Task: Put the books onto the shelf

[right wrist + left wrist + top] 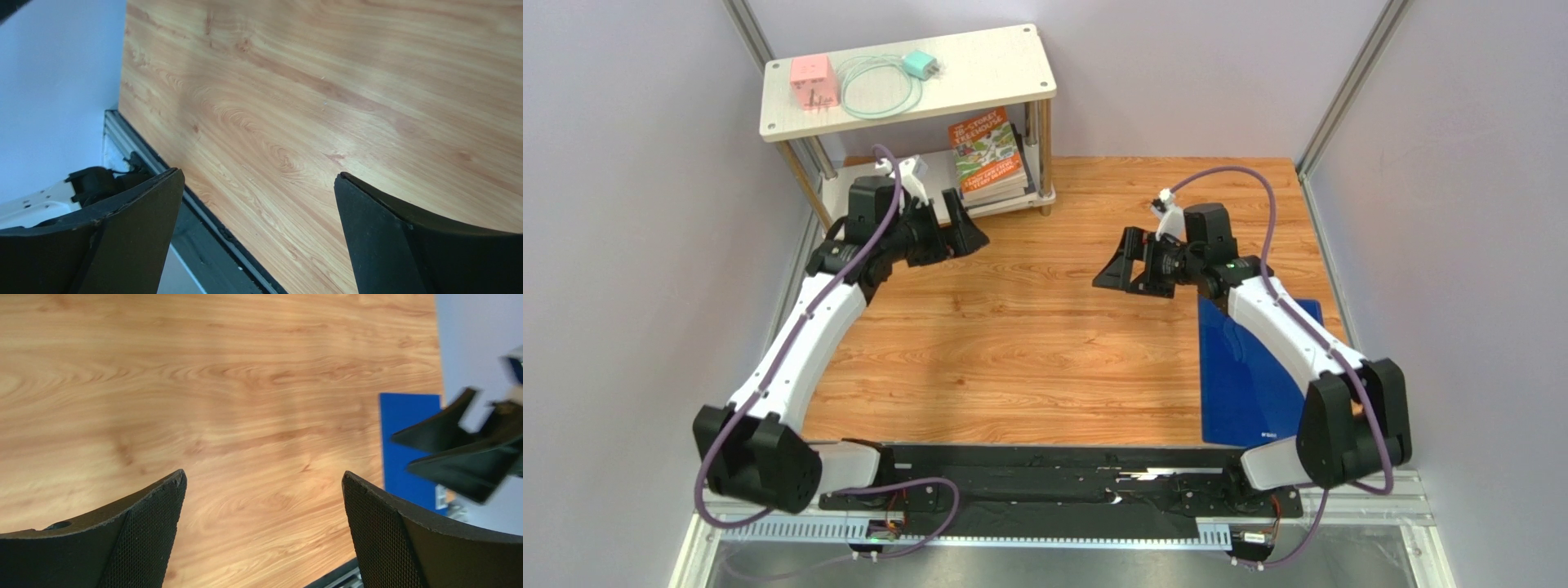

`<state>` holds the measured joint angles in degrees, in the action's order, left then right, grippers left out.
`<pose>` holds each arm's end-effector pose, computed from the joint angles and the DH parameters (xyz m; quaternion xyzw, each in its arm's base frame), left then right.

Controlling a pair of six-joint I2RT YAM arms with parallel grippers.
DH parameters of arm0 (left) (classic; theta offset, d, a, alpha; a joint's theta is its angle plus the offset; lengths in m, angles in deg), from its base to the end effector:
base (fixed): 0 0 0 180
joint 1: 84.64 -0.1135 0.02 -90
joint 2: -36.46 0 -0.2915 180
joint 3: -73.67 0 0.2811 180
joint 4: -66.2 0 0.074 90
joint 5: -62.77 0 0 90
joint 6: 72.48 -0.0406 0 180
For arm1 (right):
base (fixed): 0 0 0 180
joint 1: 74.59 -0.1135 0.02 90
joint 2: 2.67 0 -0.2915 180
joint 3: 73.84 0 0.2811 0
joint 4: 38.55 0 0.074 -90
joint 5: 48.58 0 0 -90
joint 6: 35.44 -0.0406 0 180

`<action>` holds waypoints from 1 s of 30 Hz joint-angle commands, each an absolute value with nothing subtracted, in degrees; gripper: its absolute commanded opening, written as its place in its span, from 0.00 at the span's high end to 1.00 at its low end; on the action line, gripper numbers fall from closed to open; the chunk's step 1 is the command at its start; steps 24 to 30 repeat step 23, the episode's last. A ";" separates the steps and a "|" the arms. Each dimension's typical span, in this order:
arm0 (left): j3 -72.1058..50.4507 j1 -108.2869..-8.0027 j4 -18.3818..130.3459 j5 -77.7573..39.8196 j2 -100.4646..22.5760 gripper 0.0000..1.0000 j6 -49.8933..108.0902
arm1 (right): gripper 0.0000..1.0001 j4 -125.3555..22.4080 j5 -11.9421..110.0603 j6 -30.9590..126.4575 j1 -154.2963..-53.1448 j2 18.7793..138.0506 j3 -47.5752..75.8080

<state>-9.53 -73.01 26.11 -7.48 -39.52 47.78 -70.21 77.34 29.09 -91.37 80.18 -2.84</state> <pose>0.3131 -0.0785 0.3707 -0.0591 0.8671 -0.3091 0.3861 0.3151 0.1199 0.2714 -0.0551 0.8808 0.3996 0.2481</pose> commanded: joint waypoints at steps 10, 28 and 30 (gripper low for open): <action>6.23 -65.84 10.11 -37.76 -21.73 0.00 42.48 | 0.00 -78.03 50.14 32.85 -91.12 61.07 -4.30; 4.48 -64.61 8.70 -42.17 -22.95 0.00 42.04 | 0.00 -81.29 35.44 33.56 -91.03 58.68 -6.67; 4.48 -64.61 8.70 -42.17 -22.95 0.00 42.04 | 0.00 -81.29 35.44 33.56 -91.03 58.68 -6.67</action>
